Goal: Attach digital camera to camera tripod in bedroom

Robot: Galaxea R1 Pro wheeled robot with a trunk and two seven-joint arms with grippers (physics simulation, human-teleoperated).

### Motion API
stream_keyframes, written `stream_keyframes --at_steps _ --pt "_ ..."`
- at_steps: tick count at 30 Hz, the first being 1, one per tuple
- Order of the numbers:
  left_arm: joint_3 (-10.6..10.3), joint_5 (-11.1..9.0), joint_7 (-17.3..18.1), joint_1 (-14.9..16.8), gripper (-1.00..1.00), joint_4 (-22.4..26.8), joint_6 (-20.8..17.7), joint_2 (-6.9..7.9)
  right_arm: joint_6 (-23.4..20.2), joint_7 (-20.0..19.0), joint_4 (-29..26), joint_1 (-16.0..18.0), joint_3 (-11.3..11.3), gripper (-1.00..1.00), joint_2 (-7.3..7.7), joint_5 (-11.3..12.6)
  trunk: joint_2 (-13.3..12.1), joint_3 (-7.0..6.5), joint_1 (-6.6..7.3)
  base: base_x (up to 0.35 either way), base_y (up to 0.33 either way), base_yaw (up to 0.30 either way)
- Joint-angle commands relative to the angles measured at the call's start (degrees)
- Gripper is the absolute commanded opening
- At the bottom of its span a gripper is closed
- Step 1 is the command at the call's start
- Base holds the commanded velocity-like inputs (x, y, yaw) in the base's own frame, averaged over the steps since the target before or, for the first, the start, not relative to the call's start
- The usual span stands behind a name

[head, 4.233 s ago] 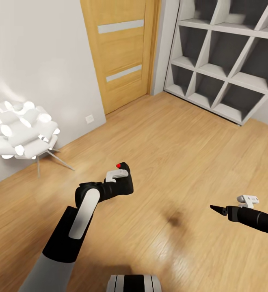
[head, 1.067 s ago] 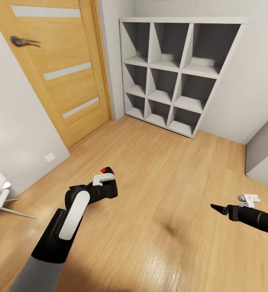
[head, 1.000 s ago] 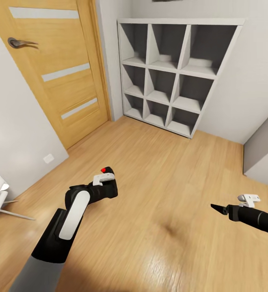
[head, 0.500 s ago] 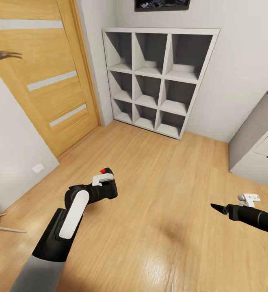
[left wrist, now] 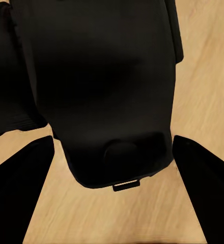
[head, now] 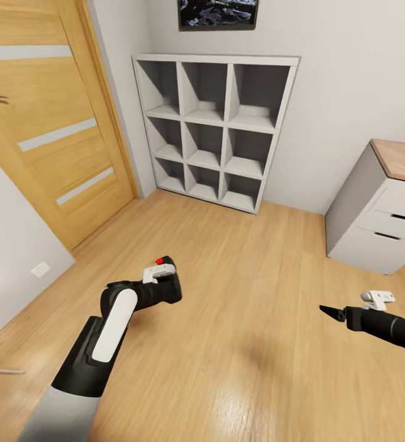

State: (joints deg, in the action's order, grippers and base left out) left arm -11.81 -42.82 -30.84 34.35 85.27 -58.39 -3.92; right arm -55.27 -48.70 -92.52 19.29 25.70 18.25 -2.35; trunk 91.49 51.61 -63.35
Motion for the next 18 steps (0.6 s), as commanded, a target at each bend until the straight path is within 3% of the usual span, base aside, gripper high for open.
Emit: stream_keyframes --at_steps 1,6,7,12,18 --pt "0.0 -0.4 -0.3 0.0 -1.0 0.1 -0.2 -0.08 -0.3 -0.4 0.0 0.1 0.1 1.0 0.04 -0.3 -0.4 -0.22 0.23 0.0 0.0 -0.177" --pt "0.1 -0.4 0.8 0.0 -1.0 0.1 -0.1 -0.29 0.1 -0.1 0.0 0.4 0.2 1.0 0.66 -0.5 -2.4 -1.47 1.33 0.0 0.0 -0.177" --pt "0.2 -0.3 0.9 -0.1 -1.0 -0.1 -0.1 -0.38 -0.2 0.0 0.0 0.5 0.2 1.0 2.27 -0.7 -2.8 -1.72 1.55 0.0 0.0 -0.177" --pt "0.2 -0.3 1.0 -0.1 -1.0 -0.4 -0.1 -0.32 -0.4 0.1 0.0 1.1 0.2 1.0 3.74 -0.7 -4.8 -2.97 2.64 0.0 0.0 -0.177" --pt "0.2 -0.3 1.0 -0.1 -1.0 -0.6 -0.1 -0.32 -0.5 0.1 0.0 1.8 0.1 1.0 4.24 -0.7 -7.2 -4.48 3.96 0.0 0.0 -0.177"
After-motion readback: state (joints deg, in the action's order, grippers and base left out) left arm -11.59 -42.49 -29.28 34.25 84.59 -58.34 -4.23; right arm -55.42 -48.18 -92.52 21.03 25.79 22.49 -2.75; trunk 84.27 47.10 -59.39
